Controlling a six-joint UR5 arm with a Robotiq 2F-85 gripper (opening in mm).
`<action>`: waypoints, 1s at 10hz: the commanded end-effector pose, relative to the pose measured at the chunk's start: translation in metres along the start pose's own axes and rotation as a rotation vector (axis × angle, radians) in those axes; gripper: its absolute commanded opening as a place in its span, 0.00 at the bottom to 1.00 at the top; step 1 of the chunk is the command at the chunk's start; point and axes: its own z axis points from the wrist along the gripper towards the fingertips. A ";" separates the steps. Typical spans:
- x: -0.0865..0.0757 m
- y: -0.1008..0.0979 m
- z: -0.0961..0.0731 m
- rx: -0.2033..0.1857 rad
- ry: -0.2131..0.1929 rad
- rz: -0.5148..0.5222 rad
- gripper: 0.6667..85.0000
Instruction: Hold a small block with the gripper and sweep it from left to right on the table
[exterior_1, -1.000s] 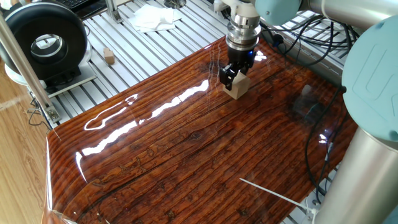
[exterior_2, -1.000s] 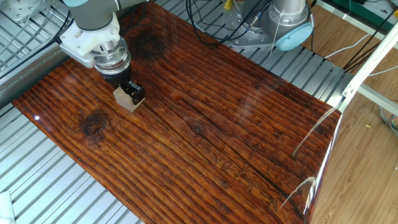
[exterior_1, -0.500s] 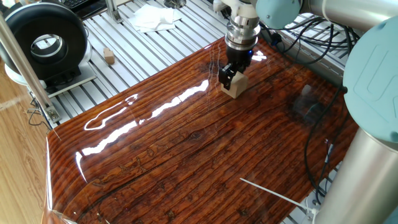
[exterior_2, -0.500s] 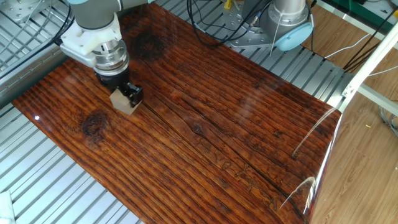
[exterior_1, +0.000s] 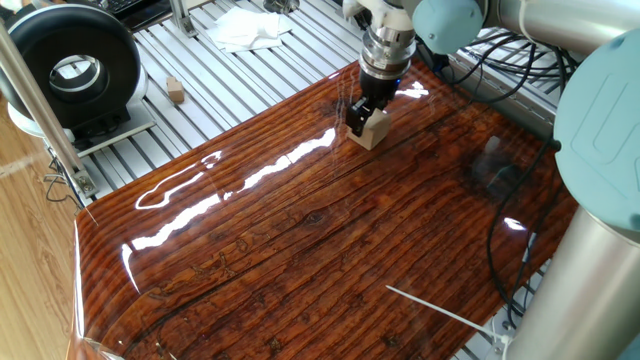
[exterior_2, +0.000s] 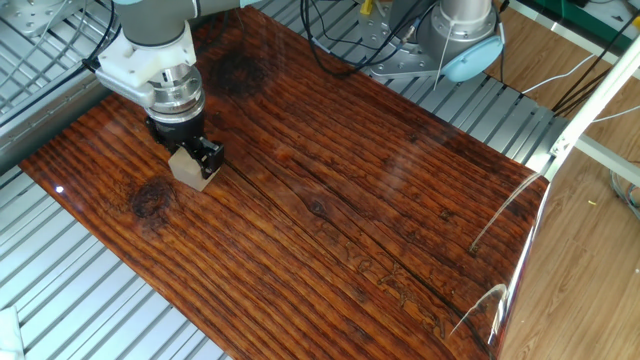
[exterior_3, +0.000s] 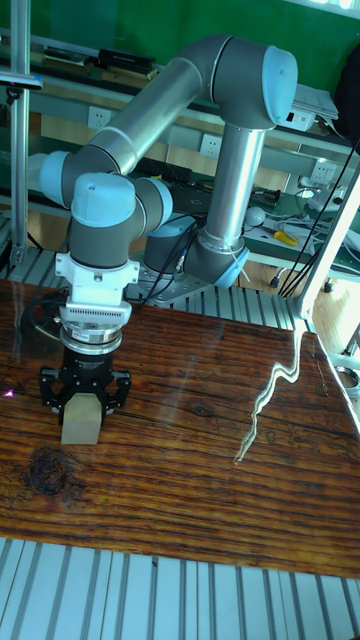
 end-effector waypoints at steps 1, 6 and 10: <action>-0.007 0.005 -0.001 -0.027 -0.025 0.008 0.00; -0.003 0.010 -0.001 -0.042 -0.012 0.010 0.00; 0.012 0.013 -0.003 -0.054 0.045 -0.012 0.00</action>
